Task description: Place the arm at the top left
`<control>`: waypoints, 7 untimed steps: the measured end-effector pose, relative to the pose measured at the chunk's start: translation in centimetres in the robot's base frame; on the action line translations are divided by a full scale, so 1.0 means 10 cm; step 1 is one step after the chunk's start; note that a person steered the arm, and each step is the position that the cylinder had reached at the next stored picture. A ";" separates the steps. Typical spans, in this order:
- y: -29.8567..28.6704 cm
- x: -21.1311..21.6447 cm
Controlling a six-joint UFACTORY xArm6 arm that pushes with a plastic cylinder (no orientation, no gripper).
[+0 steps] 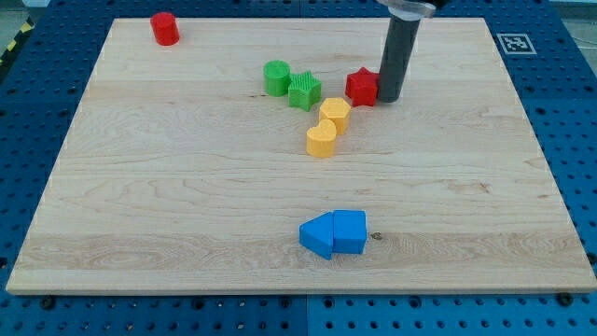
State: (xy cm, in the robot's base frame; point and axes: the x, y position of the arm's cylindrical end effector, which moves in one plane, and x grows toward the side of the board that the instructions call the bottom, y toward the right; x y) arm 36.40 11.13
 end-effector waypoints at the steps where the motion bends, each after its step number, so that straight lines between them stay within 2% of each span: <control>1: -0.01 -0.04; 2: 0.21 -0.32; 3: 0.34 -0.84; 4: -0.09 -1.01; 7: -1.81 -1.03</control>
State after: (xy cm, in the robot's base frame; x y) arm 26.13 -6.94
